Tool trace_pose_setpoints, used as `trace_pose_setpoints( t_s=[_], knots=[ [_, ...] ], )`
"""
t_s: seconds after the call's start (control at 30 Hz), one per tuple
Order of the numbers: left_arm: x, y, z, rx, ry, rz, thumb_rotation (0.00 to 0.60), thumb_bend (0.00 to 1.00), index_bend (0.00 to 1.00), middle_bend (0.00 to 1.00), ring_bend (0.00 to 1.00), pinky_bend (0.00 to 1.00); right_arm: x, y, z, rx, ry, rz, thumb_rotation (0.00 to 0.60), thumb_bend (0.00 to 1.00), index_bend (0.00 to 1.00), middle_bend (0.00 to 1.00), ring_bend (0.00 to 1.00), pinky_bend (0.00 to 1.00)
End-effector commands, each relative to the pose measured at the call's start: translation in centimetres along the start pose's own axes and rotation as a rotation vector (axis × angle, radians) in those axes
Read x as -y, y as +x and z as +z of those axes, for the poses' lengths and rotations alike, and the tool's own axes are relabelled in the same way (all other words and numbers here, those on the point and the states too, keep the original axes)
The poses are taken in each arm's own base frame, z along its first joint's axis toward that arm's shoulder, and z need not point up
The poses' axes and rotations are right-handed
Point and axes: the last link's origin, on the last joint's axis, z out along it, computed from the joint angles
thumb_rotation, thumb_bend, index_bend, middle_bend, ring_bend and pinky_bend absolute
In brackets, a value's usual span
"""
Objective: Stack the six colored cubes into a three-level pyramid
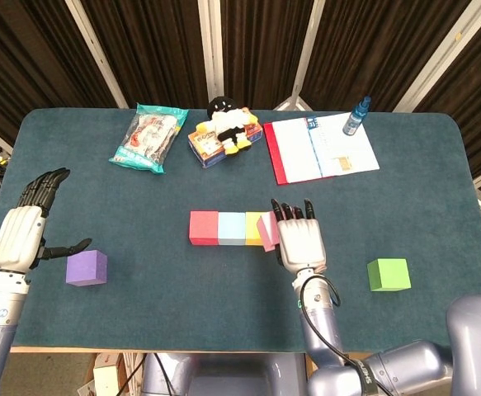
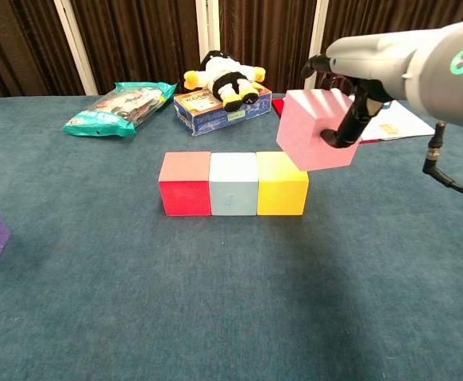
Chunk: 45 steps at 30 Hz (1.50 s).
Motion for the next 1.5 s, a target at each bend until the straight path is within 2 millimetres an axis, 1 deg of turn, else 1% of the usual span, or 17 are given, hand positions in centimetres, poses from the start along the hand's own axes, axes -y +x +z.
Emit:
trace_pose_setpoints(
  t_s=[0.03,0.33,0.53,0.7,0.87,1.03,1.5],
  knots=[
    [0.0,0.0,0.0,0.000,0.001,-0.002,0.600,0.05,0.00,0.05,0.00,0.00,0.6,0.0,0.4,-0.004,-0.026,-0.005,0.600,0.53,0.00,0.43,0.20,0.00],
    [0.1,0.1,0.1,-0.001,0.005,-0.005,0.600,0.05,0.00,0.05,0.00,0.00,1.4,0.1,1.0,-0.006,-0.071,-0.015,0.600,0.53,0.00,0.43,0.20,0.00],
    [0.1,0.0,0.2,0.003,0.006,-0.006,0.600,0.05,0.00,0.05,0.00,0.00,2.7,0.1,1.1,0.005,-0.069,-0.014,0.600,0.53,0.00,0.43,0.20,0.00],
    [0.2,0.0,0.2,0.004,0.009,-0.011,0.600,0.05,0.00,0.05,0.00,0.00,3.5,-0.2,1.6,0.026,-0.090,0.008,0.600,0.53,0.00,0.44,0.20,0.00],
    [0.3,0.0,0.3,0.006,0.014,-0.017,0.600,0.05,0.00,0.05,0.00,0.00,3.4,-0.3,3.1,0.044,-0.156,0.047,0.600,0.53,0.00,0.44,0.20,0.00],
    [0.5,0.1,0.4,0.008,0.018,-0.019,0.600,0.05,0.00,0.05,0.00,0.00,2.9,-0.2,3.9,0.046,-0.202,0.083,0.600,0.53,0.00,0.44,0.20,0.00],
    [0.3,0.1,0.3,0.007,0.014,-0.021,0.600,0.05,0.00,0.05,0.00,0.00,3.1,-0.2,3.6,0.061,-0.206,0.101,0.600,0.53,0.00,0.45,0.20,0.00]
  ],
)
